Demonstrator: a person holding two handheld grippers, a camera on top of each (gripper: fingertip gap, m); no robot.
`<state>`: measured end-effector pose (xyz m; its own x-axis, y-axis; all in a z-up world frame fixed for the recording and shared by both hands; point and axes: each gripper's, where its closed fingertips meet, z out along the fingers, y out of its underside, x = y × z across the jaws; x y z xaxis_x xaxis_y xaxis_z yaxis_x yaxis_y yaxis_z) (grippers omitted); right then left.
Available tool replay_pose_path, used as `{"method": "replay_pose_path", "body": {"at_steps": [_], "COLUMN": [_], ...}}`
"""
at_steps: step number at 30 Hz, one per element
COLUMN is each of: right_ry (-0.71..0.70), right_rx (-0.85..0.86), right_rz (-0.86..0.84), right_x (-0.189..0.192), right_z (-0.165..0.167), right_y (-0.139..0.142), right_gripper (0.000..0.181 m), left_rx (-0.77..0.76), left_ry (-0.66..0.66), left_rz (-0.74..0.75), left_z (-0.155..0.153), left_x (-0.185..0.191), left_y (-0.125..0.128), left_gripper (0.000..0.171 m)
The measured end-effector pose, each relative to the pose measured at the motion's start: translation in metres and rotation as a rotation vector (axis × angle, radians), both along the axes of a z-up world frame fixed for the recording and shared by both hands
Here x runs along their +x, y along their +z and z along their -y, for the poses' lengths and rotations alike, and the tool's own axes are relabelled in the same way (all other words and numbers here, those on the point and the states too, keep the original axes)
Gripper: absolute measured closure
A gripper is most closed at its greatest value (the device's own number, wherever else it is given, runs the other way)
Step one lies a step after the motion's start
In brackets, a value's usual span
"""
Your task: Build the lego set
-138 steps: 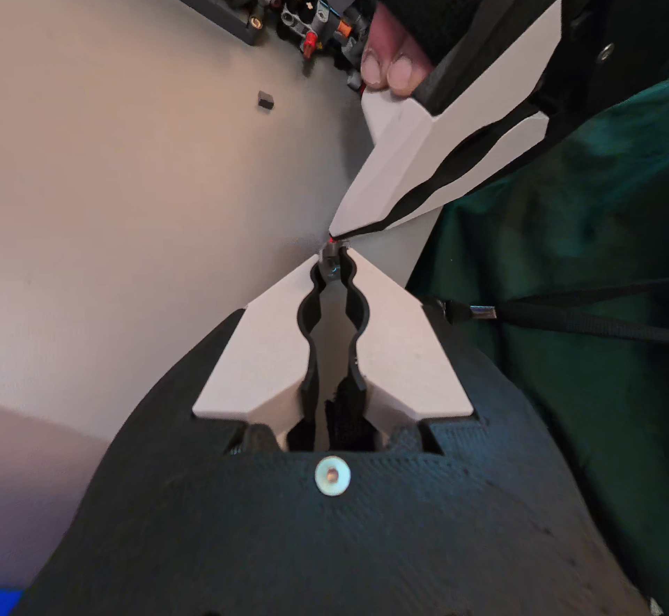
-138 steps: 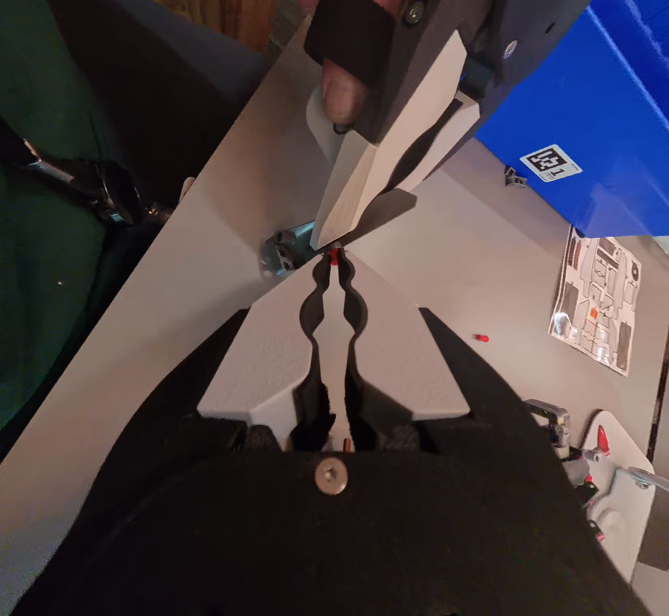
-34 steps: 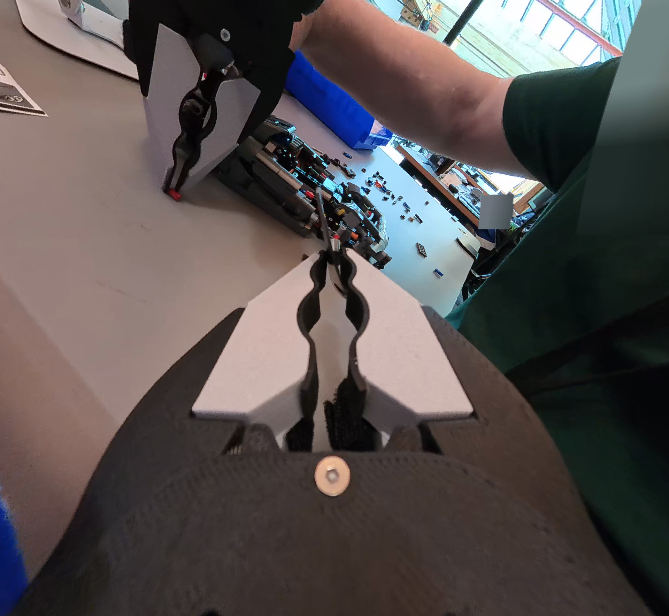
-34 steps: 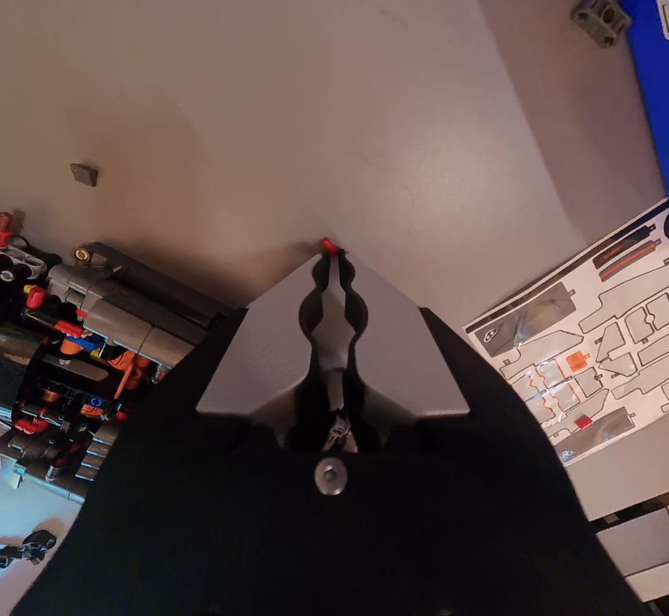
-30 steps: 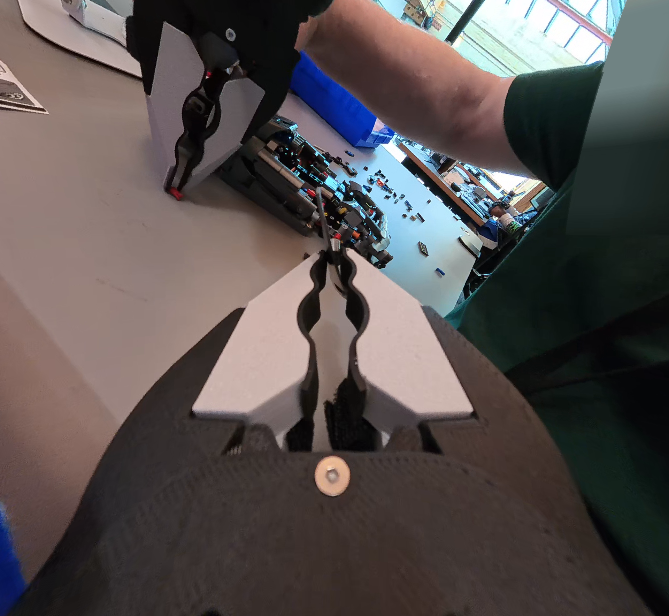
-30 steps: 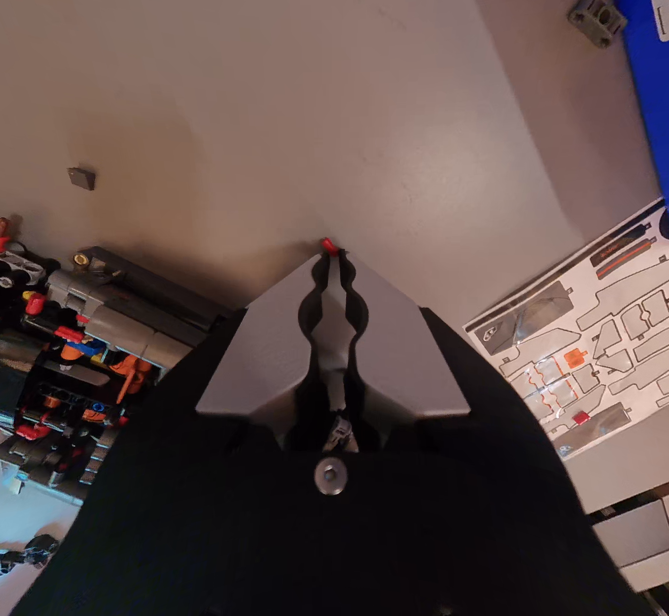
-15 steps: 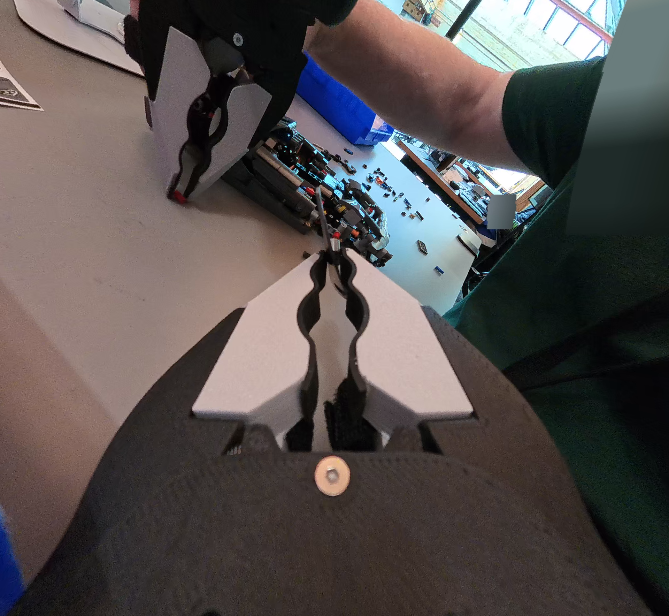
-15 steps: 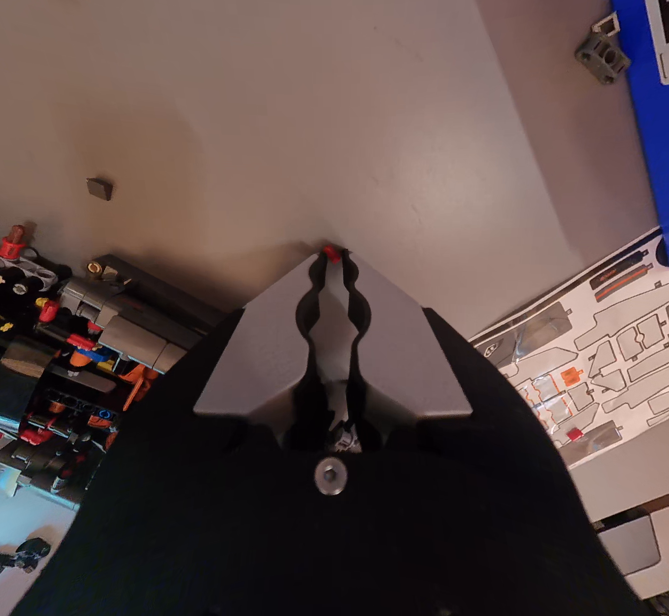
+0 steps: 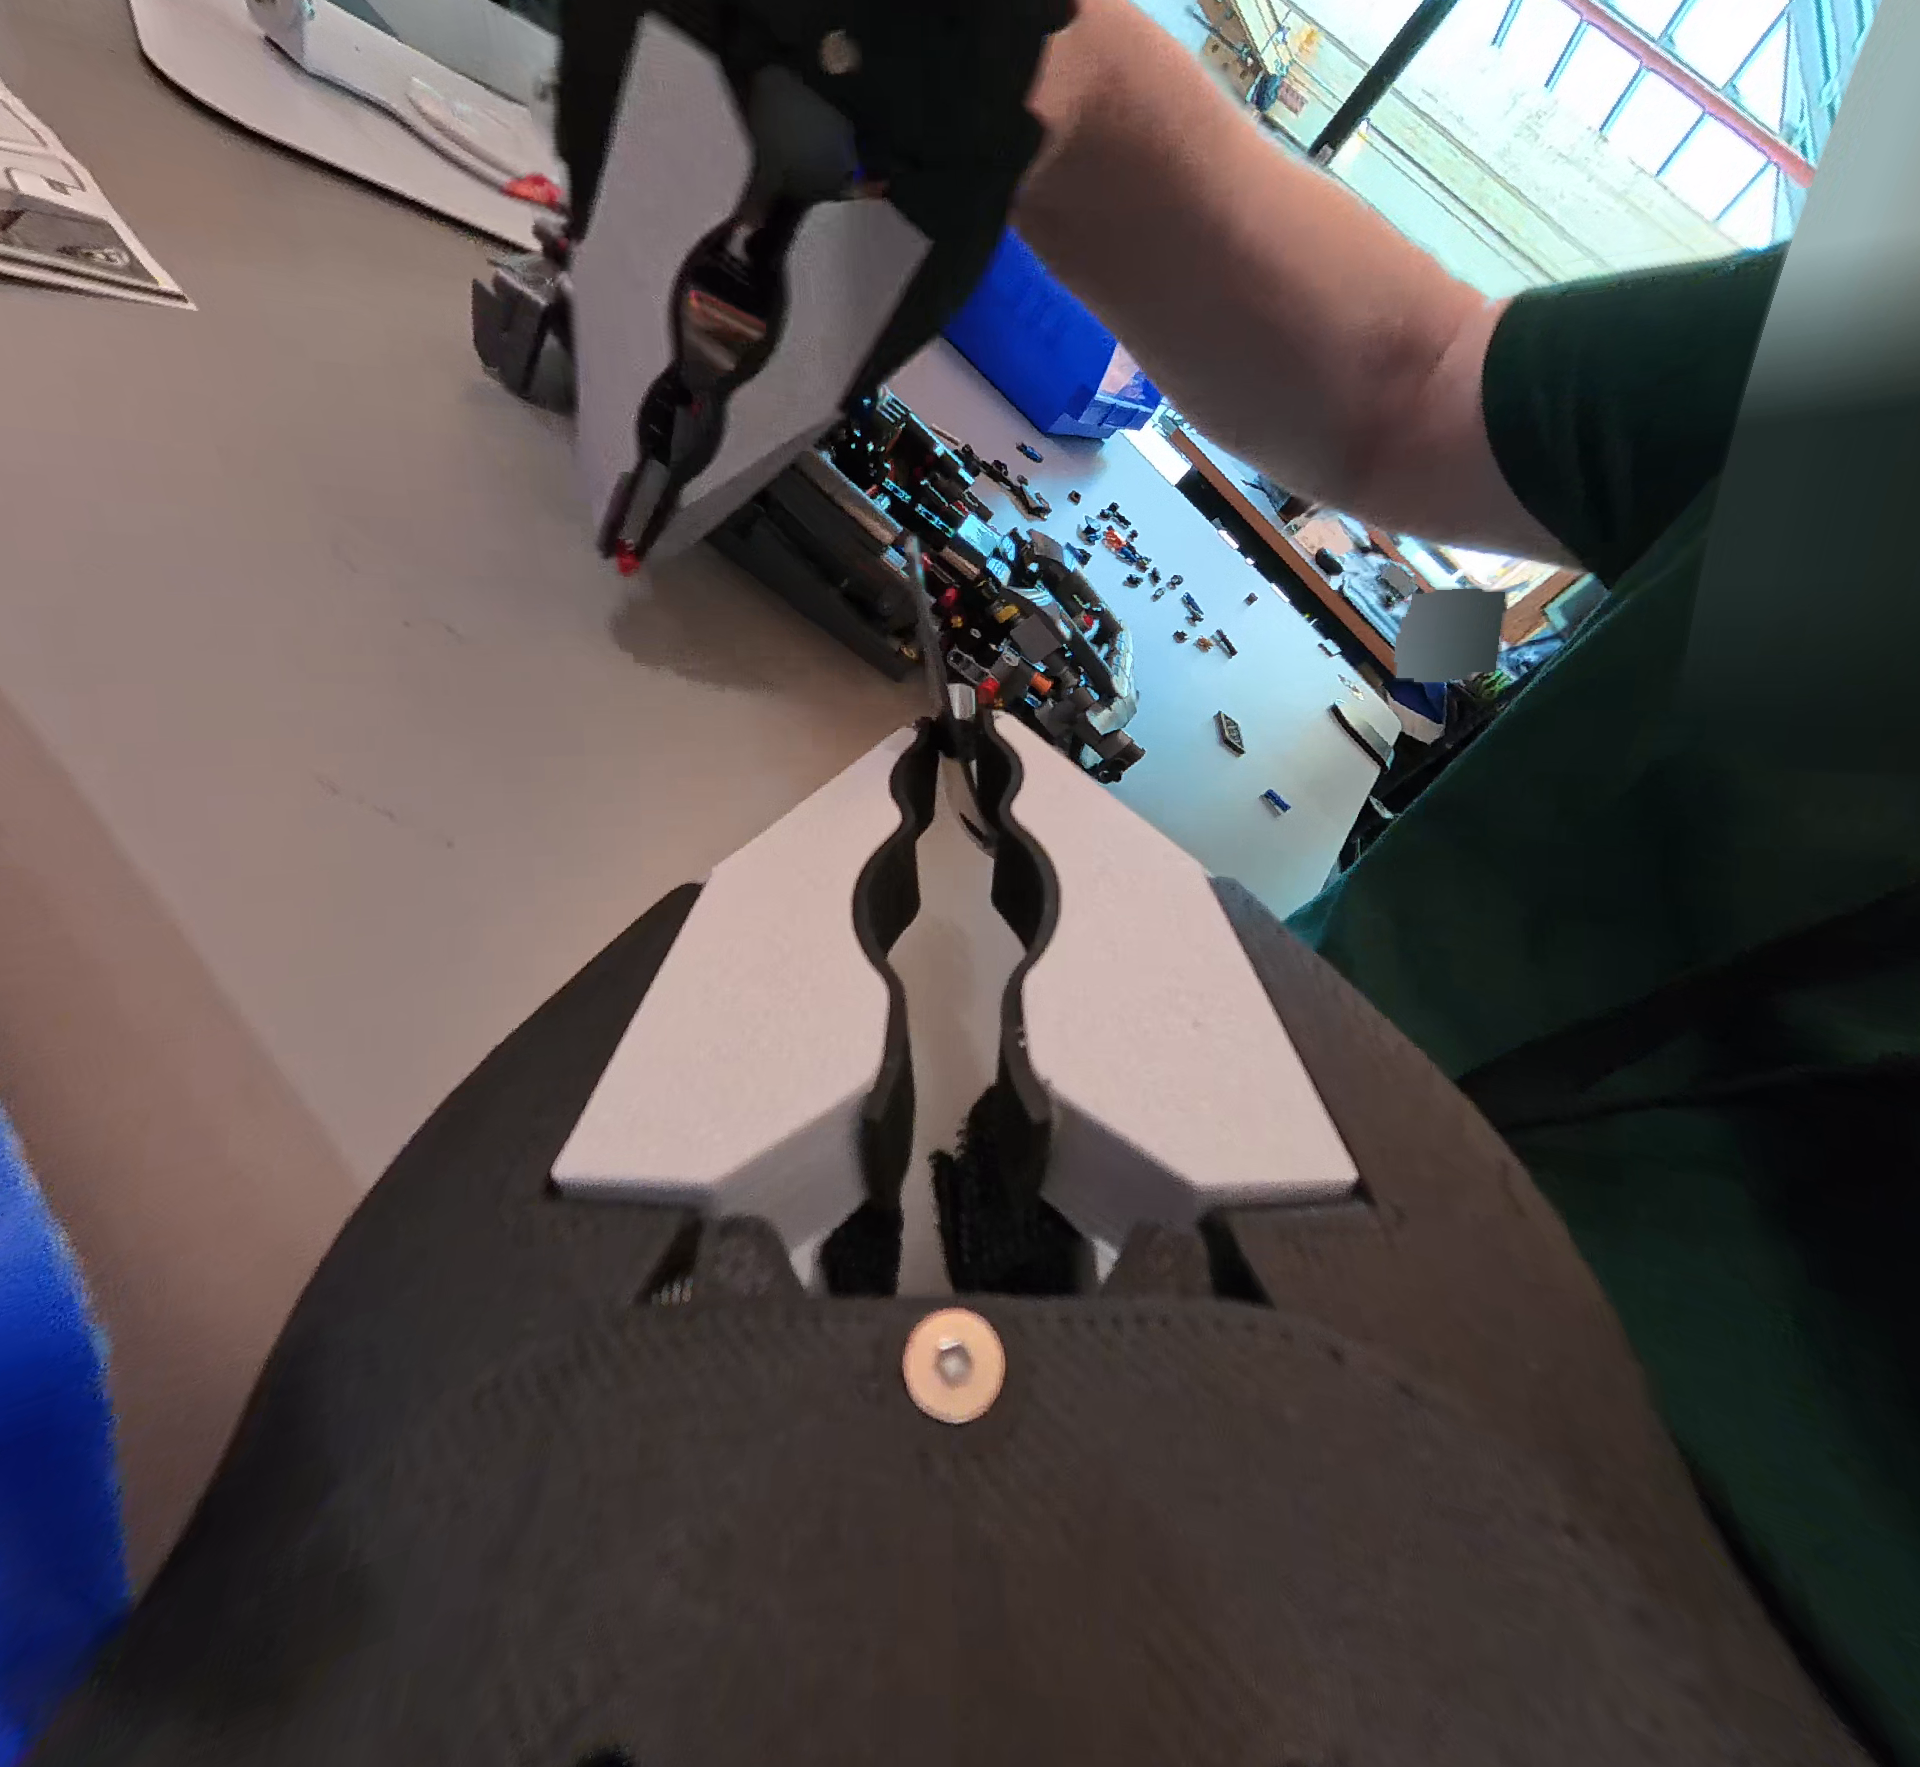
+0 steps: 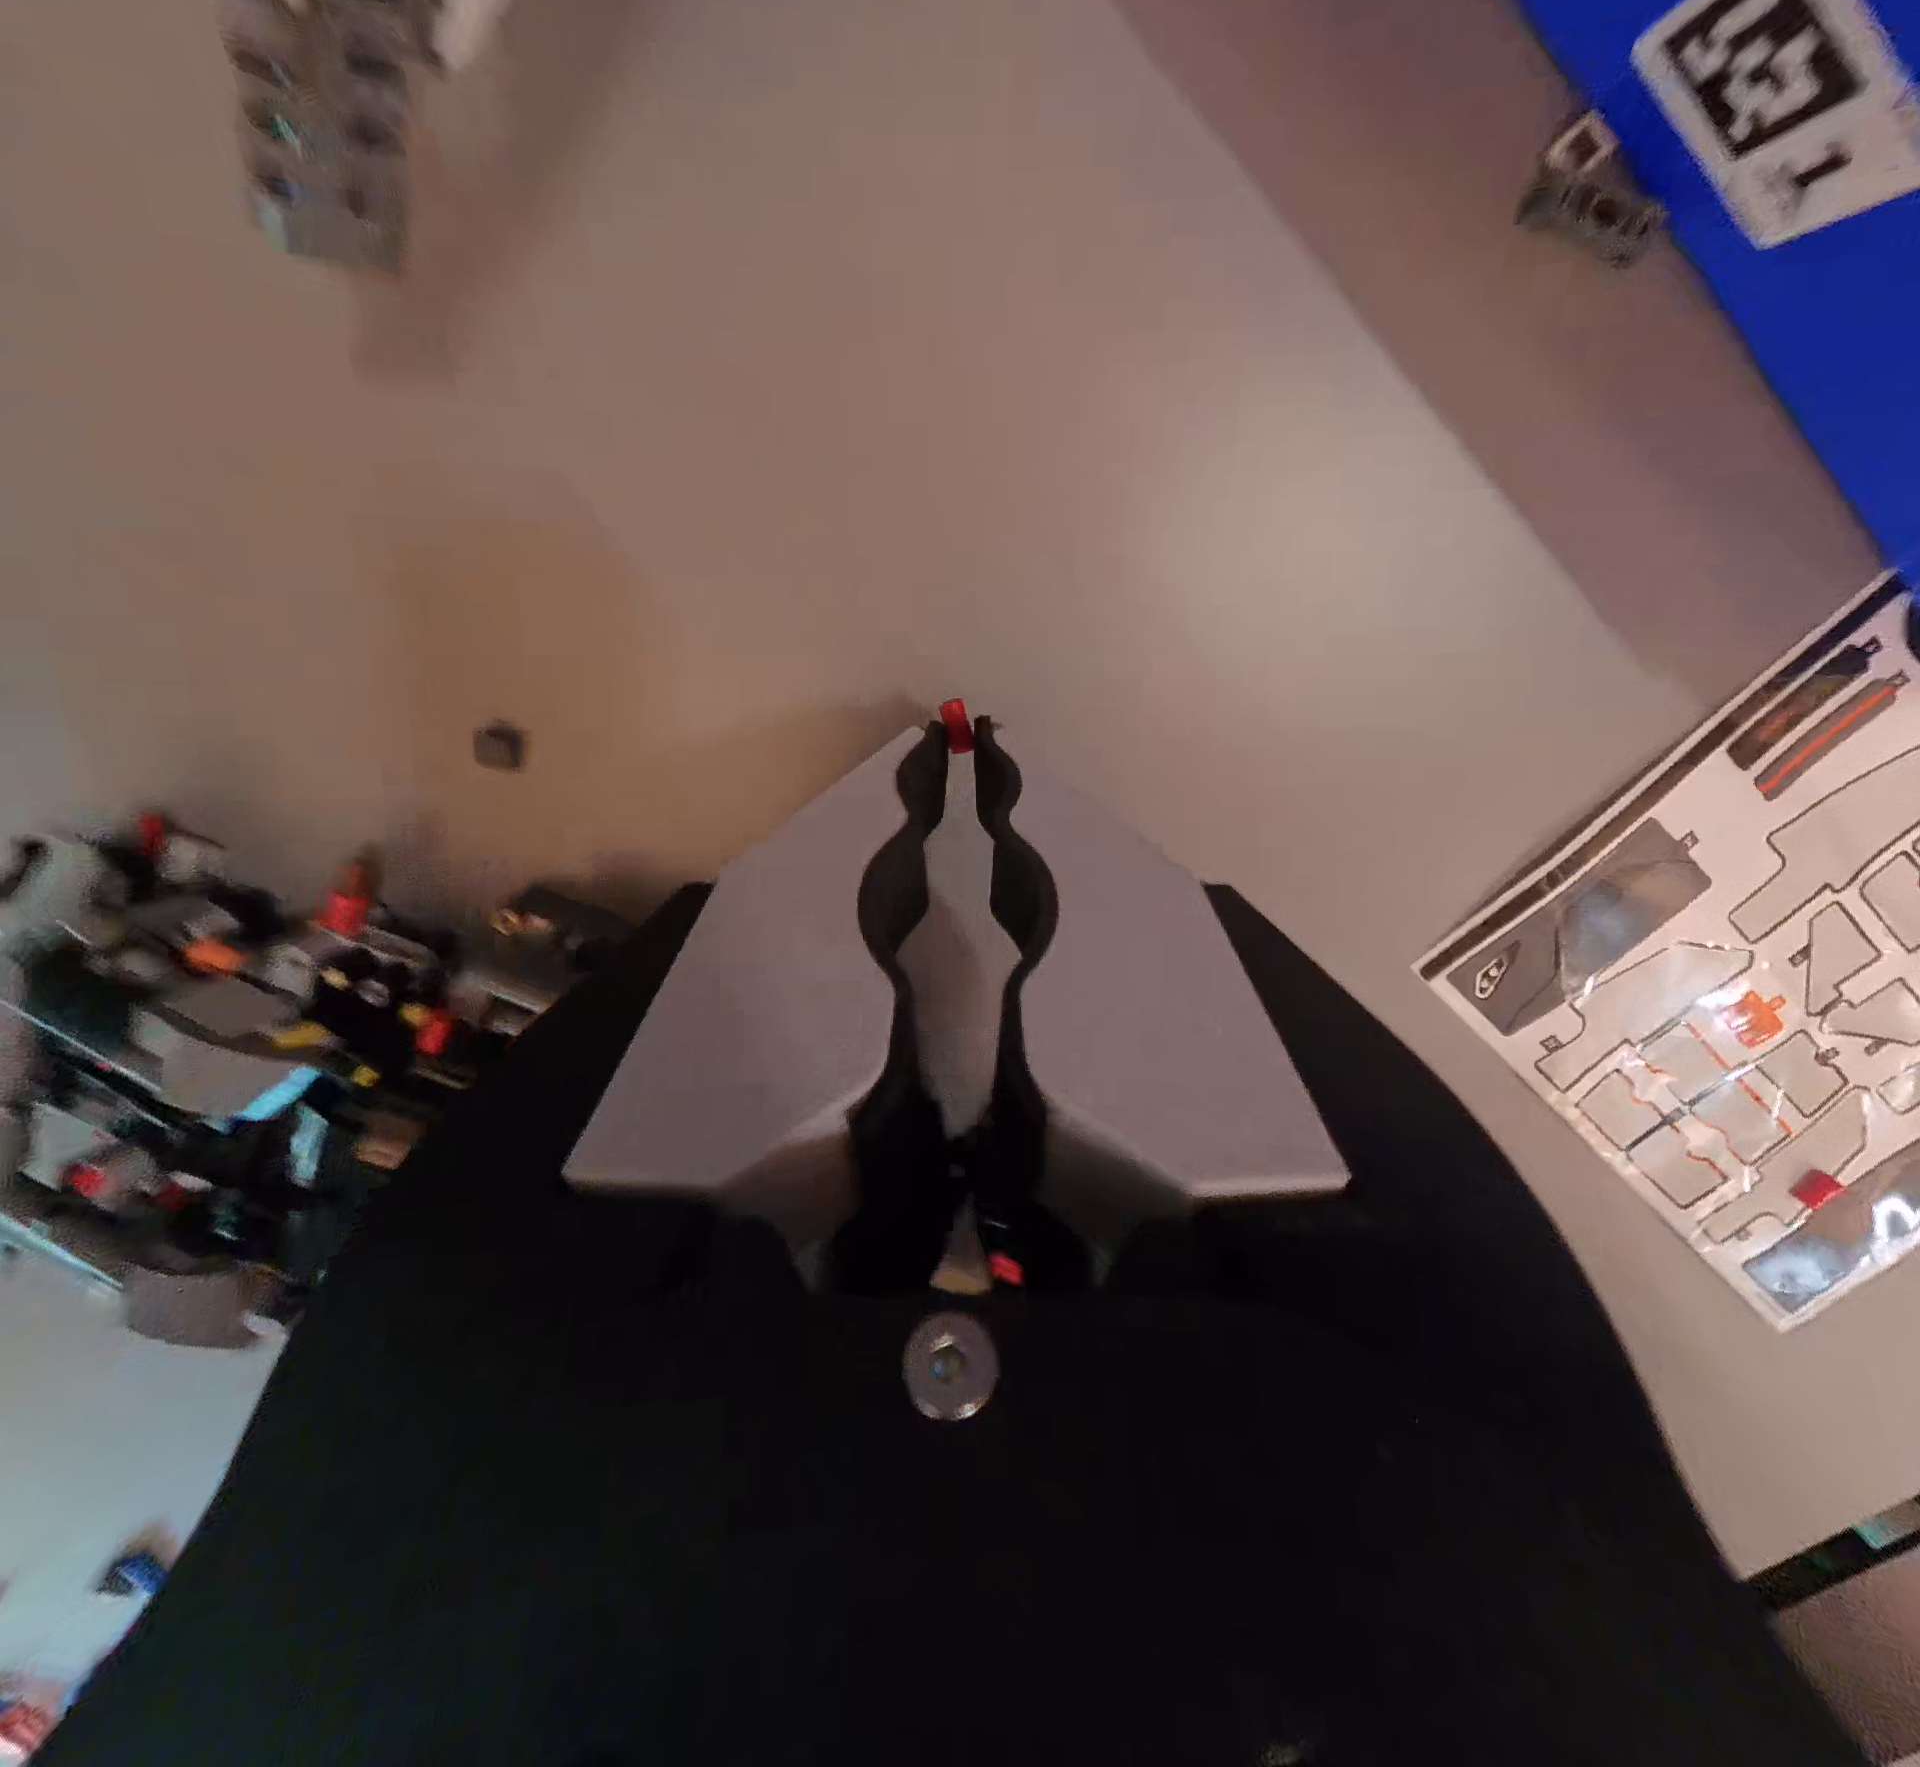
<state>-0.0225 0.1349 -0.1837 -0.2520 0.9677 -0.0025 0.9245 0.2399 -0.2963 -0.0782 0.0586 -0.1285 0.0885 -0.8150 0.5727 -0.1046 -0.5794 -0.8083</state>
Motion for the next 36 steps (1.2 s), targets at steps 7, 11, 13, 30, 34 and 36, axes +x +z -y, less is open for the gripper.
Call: {"method": "replay_pose_path", "body": {"at_steps": [7,11,13,30,34,36], "right_ry": [-0.173,-0.314,-0.382,-0.377,-0.363,-0.360], "right_rx": [-0.056,-0.165,-0.187,-0.073,-0.077,-0.072], "right_rz": [-0.094,-0.090,-0.062,-0.167,-0.180,-0.188], "right_x": [-0.032,-0.046,-0.050,-0.062,-0.062,-0.061], "right_z": [0.064,0.095,0.104,0.114,0.112,0.112], "right_y": [0.026,0.010,-0.002,-0.023,-0.024,-0.023], "right_gripper": [0.179,0.179,0.179,0.175,0.178,0.179], "left_rx": [-0.126,-0.172,-0.192,-0.252,-0.254,-0.259], "left_ry": [-0.049,-0.095,-0.096,-0.138,-0.134,-0.134], "left_rz": [-0.160,-0.275,-0.302,-0.322,-0.322,-0.322], "left_z": [0.013,0.026,0.027,0.035,0.035,0.035], "left_x": [-0.008,-0.020,-0.025,-0.025,-0.025,-0.025], "left_y": [-0.023,-0.038,-0.043,-0.055,-0.055,-0.055], "left_gripper": [0.166,0.166,0.166,0.166,0.166,0.166]}}
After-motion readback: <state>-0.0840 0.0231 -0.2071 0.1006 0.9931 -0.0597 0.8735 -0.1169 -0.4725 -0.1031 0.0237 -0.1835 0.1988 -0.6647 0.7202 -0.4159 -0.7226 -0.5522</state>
